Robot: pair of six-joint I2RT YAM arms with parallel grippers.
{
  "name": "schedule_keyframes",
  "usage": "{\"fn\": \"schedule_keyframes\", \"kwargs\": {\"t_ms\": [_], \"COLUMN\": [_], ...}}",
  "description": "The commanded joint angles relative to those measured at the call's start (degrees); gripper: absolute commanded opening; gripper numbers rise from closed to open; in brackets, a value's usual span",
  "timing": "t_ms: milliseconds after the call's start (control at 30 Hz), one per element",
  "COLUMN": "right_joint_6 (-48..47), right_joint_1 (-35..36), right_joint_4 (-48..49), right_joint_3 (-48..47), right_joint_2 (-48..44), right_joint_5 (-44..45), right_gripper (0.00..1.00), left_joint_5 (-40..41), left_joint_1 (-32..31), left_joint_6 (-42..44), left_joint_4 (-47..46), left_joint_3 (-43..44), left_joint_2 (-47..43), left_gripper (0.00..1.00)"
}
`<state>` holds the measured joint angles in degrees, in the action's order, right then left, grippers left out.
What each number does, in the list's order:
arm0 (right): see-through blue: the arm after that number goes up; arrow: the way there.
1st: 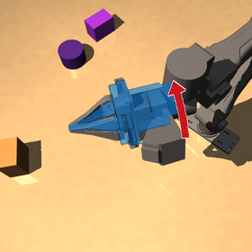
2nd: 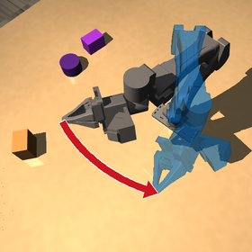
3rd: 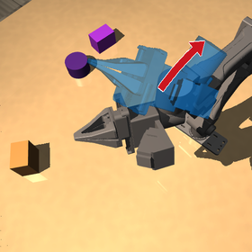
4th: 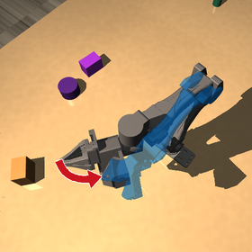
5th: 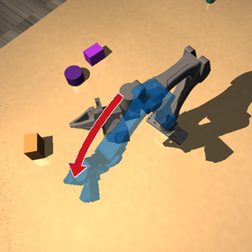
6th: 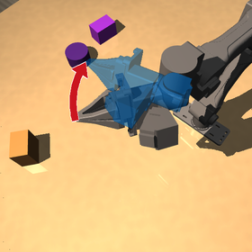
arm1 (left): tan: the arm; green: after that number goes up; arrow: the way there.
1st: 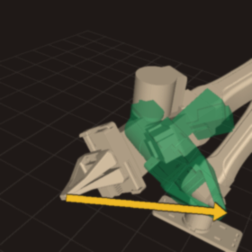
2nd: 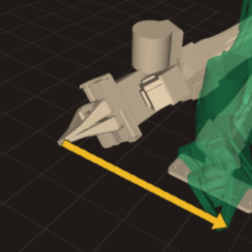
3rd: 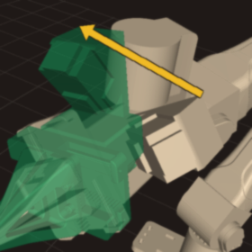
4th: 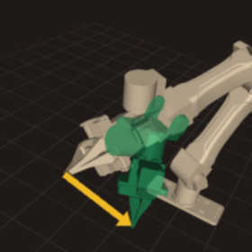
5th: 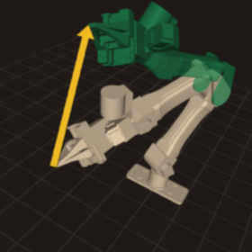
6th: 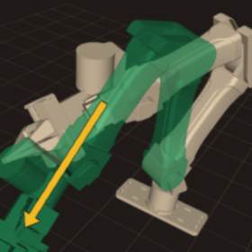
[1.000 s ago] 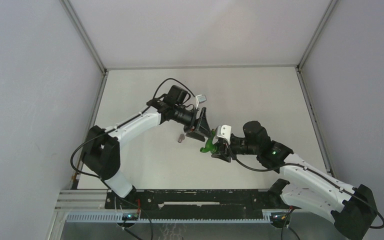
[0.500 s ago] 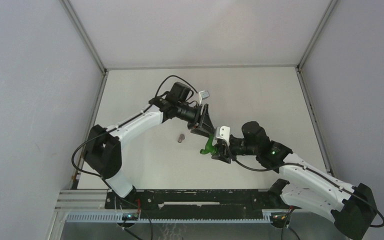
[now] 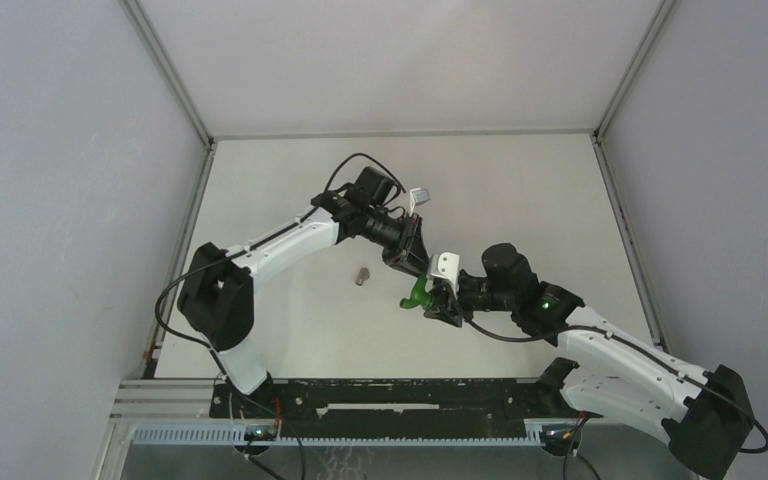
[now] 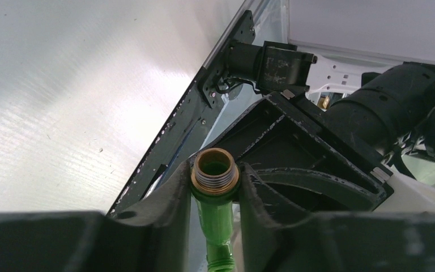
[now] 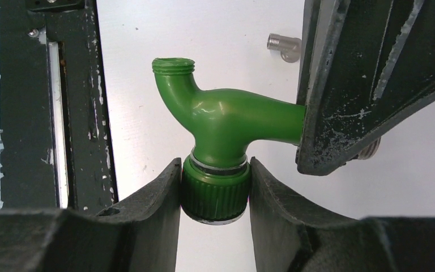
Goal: Install the water faucets
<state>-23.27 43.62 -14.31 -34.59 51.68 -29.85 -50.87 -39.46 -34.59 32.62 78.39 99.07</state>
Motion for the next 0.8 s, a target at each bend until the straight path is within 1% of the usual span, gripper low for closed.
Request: {"fn": "schedule_keyframes", "kwargs": {"t_ms": [0, 33, 67, 100, 133, 167, 233, 267, 333, 367, 400, 467, 533, 633, 733, 767], "right_joint_6": [1.1, 1.9, 2.6, 2.8, 3.0, 2.9, 2.2, 1.7, -0.1, -1.3, -2.7, -5.2, -7.2, -8.5, -11.5, -13.9], "right_joint_1": [0.7, 0.8, 1.0, 1.2, 1.5, 1.8, 2.9, 3.9, 6.9, 8.8, 10.9, 14.7, 18.2, 21.2, 23.7, 24.5], "right_joint_4": [1.7, 1.9, 2.1, 2.1, 2.2, 2.9, 4.8, 6.5, 11.8, 14.6, 18.0, 23.9, 31.5, 44.1, 54.3, 58.1], "right_joint_3": [-2.6, -2.7, -2.7, -2.7, -2.7, -2.6, -1.6, -0.9, 1.8, 3.3, 4.5, 6.8, 9.4, 11.9, 12.3, 12.4], "right_joint_2": [-1.0, -1.2, -1.7, -2.4, -3.3, -4.3, -6.4, -7.8, -9.7, -10.0, -10.0, -9.0, -7.3, -2.6, 5.0, 7.8], "right_joint_5": [1.4, 2.7, 3.9, 5.3, 6.8, 8.6, 12.9, 16.1, 22.9, 26.5, 30.3, 37.2, 43.6, 48.5, 53.3, 55.1], "right_gripper": [0.02, 0.17, 0.38, 0.63, 0.78, 0.84, 0.9, 0.91, 0.92, 0.95, 0.98, 1.0, 1.0, 1.0, 1.0, 1.0], "left_joint_5": [2.5, 3.7, 5.2, 6.7, 8.6, 10.4, 14.2, 17.0, 19.8, 21.0, 22.4, 25.1, 27.2, 30.0, 29.9, 29.7], "left_joint_1": [-0.2, -0.1, 0.0, 0.4, 0.9, 1.5, 2.9, 3.5, 4.2, 4.5, 4.6, 4.7, 4.8, 5.0, 5.0, 4.9], "left_joint_6": [0.0, -0.7, -1.6, -3.2, -5.0, -7.3, -12.6, -16.5, -21.4, -23.9, -26.0, -29.9, -32.2, -33.3, -33.9, -34.0], "left_joint_4": [-0.3, 0.0, 0.1, 0.0, -0.4, -1.2, -2.8, -3.4, -4.0, -3.9, -3.4, -1.0, 2.3, 8.1, 9.4, 9.2], "left_joint_3": [3.9, 3.9, 3.8, 3.5, 2.8, 1.8, -0.7, -1.9, -3.9, -4.5, -5.0, -5.2, -4.6, -1.9, -1.0, -1.0], "left_joint_2": [-0.3, -0.7, -1.3, -2.0, -2.8, -3.8, -6.2, -7.3, -9.5, -10.3, -11.0, -11.7, -11.8, -10.9, -10.4, -10.4], "left_gripper": [0.0, 0.0, 0.0, 0.0, 0.0, 0.0, 0.0, 0.0, 0.0, 0.0, 0.0, 0.0, 0.0, 0.0, 0.0, 0.0]}}
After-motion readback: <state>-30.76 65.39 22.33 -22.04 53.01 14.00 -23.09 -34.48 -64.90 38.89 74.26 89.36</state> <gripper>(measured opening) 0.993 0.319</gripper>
